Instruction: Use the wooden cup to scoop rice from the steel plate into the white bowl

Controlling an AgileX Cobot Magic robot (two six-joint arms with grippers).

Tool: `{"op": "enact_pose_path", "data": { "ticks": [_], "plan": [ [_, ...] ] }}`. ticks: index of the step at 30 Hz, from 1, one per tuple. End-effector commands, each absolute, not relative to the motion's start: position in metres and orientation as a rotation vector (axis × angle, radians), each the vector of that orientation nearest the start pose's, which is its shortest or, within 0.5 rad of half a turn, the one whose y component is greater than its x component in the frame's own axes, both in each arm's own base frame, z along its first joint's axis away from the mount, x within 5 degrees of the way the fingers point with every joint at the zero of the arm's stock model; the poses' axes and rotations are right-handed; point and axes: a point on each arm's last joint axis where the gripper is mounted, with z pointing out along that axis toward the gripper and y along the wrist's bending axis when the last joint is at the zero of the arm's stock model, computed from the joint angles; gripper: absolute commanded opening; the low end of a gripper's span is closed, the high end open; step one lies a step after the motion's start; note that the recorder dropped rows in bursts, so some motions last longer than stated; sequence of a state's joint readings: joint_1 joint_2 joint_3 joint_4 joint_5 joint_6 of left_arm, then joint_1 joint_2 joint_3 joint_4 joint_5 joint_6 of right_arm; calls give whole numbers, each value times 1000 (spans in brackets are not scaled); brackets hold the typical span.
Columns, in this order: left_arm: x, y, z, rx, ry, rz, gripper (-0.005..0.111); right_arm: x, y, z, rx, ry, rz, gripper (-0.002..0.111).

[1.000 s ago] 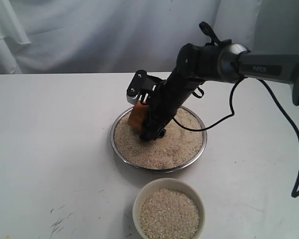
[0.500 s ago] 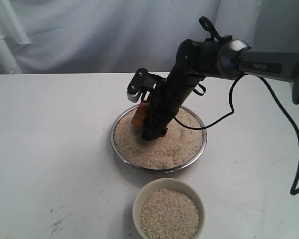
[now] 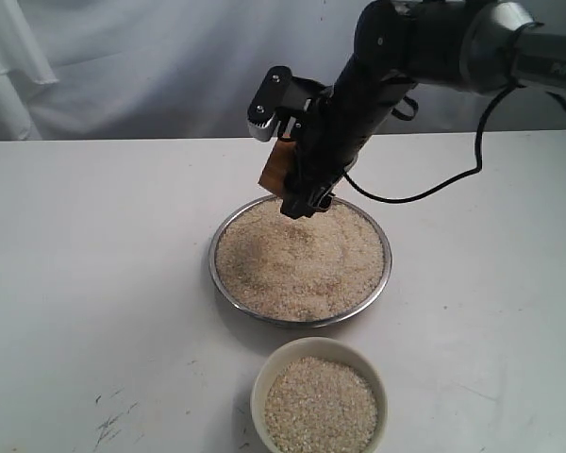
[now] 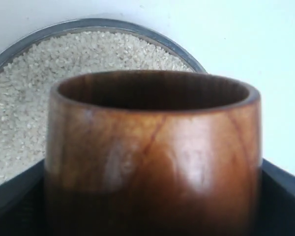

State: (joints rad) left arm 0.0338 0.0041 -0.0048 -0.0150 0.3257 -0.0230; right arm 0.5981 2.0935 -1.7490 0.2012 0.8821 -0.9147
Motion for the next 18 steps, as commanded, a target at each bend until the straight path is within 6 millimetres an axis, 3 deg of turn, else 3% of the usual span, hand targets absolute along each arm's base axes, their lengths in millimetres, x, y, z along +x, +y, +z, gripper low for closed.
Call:
{"op": "enact_pose_path", "data": {
  "ticks": [1, 8, 18],
  "plan": [
    [54, 1, 184, -58, 1801, -8, 0, 367, 261, 238, -1789, 2083, 64, 0],
    [54, 1, 184, -58, 1801, -8, 0, 360, 252, 245, -1811, 2165, -6, 0],
    [54, 1, 184, -58, 1801, -8, 0, 346, 250, 228, -2007, 2148, -410, 0]
  ]
}}
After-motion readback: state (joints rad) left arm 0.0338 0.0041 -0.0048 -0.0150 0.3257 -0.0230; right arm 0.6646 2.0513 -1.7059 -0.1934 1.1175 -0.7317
